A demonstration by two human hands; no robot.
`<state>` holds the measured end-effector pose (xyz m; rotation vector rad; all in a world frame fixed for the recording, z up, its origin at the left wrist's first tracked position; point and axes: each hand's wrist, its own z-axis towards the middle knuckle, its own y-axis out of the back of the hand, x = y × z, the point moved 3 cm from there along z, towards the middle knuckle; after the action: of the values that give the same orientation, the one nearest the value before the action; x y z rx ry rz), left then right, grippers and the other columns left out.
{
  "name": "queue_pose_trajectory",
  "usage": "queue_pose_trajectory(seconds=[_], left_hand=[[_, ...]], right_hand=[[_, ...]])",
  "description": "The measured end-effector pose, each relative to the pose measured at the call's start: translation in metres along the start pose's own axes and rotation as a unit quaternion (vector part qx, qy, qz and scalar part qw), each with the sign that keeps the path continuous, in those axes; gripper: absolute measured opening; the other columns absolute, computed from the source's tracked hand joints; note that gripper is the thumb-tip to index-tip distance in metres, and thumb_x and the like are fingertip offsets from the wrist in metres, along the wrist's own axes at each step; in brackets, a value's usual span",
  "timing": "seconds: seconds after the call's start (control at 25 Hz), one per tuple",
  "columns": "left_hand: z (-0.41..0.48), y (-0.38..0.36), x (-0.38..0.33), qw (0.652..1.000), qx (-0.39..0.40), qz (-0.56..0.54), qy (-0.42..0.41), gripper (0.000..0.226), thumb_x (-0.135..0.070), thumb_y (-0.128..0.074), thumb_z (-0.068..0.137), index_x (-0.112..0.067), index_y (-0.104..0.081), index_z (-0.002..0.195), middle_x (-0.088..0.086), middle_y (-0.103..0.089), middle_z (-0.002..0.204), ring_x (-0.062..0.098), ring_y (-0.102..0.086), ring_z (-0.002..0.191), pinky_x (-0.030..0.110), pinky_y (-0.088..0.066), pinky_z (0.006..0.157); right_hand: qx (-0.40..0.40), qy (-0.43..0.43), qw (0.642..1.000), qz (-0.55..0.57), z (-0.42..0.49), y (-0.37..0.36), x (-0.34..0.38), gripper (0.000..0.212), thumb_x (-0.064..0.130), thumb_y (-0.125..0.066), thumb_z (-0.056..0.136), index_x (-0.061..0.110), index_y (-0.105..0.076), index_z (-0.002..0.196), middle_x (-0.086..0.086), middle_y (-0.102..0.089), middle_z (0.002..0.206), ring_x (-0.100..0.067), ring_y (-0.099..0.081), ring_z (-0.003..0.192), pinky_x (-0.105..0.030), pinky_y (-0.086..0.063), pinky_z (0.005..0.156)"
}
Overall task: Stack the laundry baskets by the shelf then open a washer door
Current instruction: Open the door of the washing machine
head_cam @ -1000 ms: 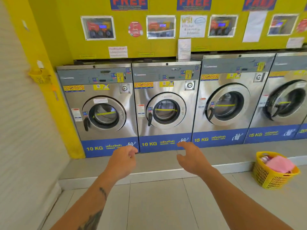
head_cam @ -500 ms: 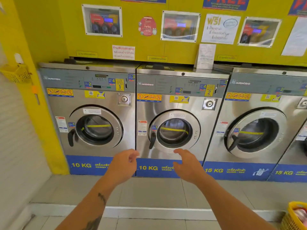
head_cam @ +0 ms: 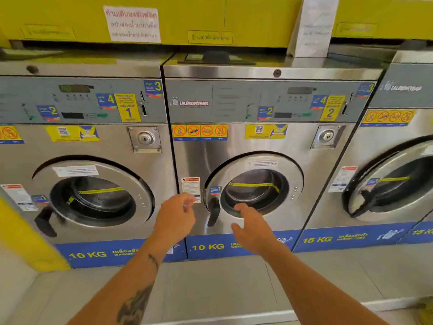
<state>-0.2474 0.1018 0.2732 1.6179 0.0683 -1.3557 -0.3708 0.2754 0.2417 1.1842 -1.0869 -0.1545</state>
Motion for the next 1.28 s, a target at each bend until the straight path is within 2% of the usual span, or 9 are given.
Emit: queue_pose_trajectory(seconds=[0.12, 0.24, 0.44, 0.56, 0.72, 0.92, 1.08, 1.16, 1.28], left_hand=[[0.055, -0.035, 0.012, 0.999, -0.017, 0.007, 0.031, 0.029, -0.011, -0.048, 0.092, -0.028, -0.065, 0.109, -0.002, -0.067, 0.113, 0.016, -0.062, 0.095, 0.035, -0.054, 0.085], [0.103, -0.071, 0.023, 0.998, -0.022, 0.004, 0.055, 0.038, -0.006, -0.048, 0.089, -0.024, -0.062, 0.119, 0.002, -0.061, 0.124, 0.022, -0.061, 0.105, 0.040, -0.053, 0.090], [0.154, -0.128, 0.035, 0.999, 0.025, 0.008, 0.042, 0.060, -0.001, -0.046, 0.089, -0.028, -0.041, 0.143, -0.009, -0.042, 0.146, 0.009, -0.039, 0.133, 0.019, -0.029, 0.106], [0.162, -0.150, 0.043, 0.998, 0.037, 0.001, 0.059, 0.062, -0.003, -0.047, 0.092, -0.035, -0.038, 0.144, -0.015, -0.041, 0.147, 0.003, -0.036, 0.133, 0.015, -0.028, 0.103], [0.165, -0.154, 0.049, 0.997, 0.005, -0.030, 0.070, 0.059, -0.002, -0.047, 0.091, -0.035, -0.044, 0.140, -0.014, -0.047, 0.141, 0.004, -0.041, 0.130, 0.021, -0.035, 0.106], [0.148, -0.146, 0.061, 0.998, 0.035, -0.042, 0.022, 0.056, -0.001, -0.050, 0.089, -0.032, -0.050, 0.136, -0.010, -0.054, 0.133, 0.008, -0.049, 0.124, 0.034, -0.046, 0.104], [0.109, -0.135, 0.064, 0.993, 0.099, -0.046, -0.050, 0.060, 0.005, -0.050, 0.087, -0.027, -0.050, 0.138, -0.003, -0.054, 0.134, 0.006, -0.049, 0.121, 0.027, -0.045, 0.103], [0.087, -0.132, 0.063, 0.987, 0.132, -0.059, -0.062, 0.061, 0.005, -0.051, 0.087, -0.026, -0.049, 0.138, -0.003, -0.053, 0.136, 0.006, -0.048, 0.122, 0.025, -0.042, 0.105], [0.062, -0.136, 0.062, 0.973, 0.191, -0.129, -0.016, 0.061, -0.005, -0.049, 0.083, -0.028, -0.047, 0.139, -0.005, -0.053, 0.139, 0.013, -0.049, 0.129, 0.041, -0.042, 0.109]], right_hand=[[0.053, -0.001, 0.999, -0.008, 0.066, -0.026, -0.018, 0.045, 0.022, -0.057, 0.092, 0.024, -0.041, 0.134, -0.008, -0.050, 0.127, -0.028, -0.056, 0.107, -0.028, -0.042, 0.080], [0.107, 0.002, 0.994, -0.012, 0.124, -0.052, -0.038, 0.049, 0.023, -0.055, 0.090, 0.028, -0.040, 0.136, -0.009, -0.049, 0.129, -0.028, -0.056, 0.111, -0.034, -0.047, 0.086], [0.176, 0.023, 0.984, -0.031, 0.193, -0.095, -0.063, 0.054, 0.025, -0.052, 0.091, 0.033, -0.038, 0.143, -0.008, -0.046, 0.136, -0.029, -0.050, 0.124, -0.040, -0.043, 0.100], [0.201, 0.029, 0.979, -0.007, 0.205, -0.120, -0.069, 0.043, 0.023, -0.052, 0.089, 0.038, -0.047, 0.130, -0.004, -0.054, 0.121, -0.029, -0.056, 0.113, -0.041, -0.049, 0.090], [0.172, -0.002, 0.985, 0.027, 0.202, -0.134, -0.072, 0.043, 0.017, -0.052, 0.089, 0.037, -0.051, 0.127, -0.002, -0.058, 0.117, -0.025, -0.055, 0.109, -0.036, -0.048, 0.083], [0.164, -0.065, 0.982, 0.073, 0.170, -0.126, -0.070, 0.057, 0.008, -0.045, 0.086, 0.041, -0.054, 0.132, 0.006, -0.063, 0.125, -0.018, -0.058, 0.114, -0.027, -0.045, 0.091], [0.157, -0.116, 0.966, 0.168, 0.117, -0.108, -0.061, 0.050, -0.002, -0.039, 0.085, 0.007, -0.058, 0.130, -0.012, -0.068, 0.110, -0.009, -0.062, 0.091, -0.017, -0.042, 0.078], [0.115, -0.170, 0.961, 0.185, 0.094, -0.090, -0.063, 0.049, -0.007, -0.039, 0.087, 0.009, -0.058, 0.129, -0.008, -0.064, 0.113, -0.006, -0.057, 0.088, -0.015, -0.042, 0.069], [-0.006, -0.248, 0.941, 0.229, 0.063, -0.056, -0.070, 0.044, -0.001, -0.045, 0.090, 0.017, -0.059, 0.128, -0.005, -0.060, 0.127, -0.019, -0.058, 0.105, -0.029, -0.049, 0.078]])
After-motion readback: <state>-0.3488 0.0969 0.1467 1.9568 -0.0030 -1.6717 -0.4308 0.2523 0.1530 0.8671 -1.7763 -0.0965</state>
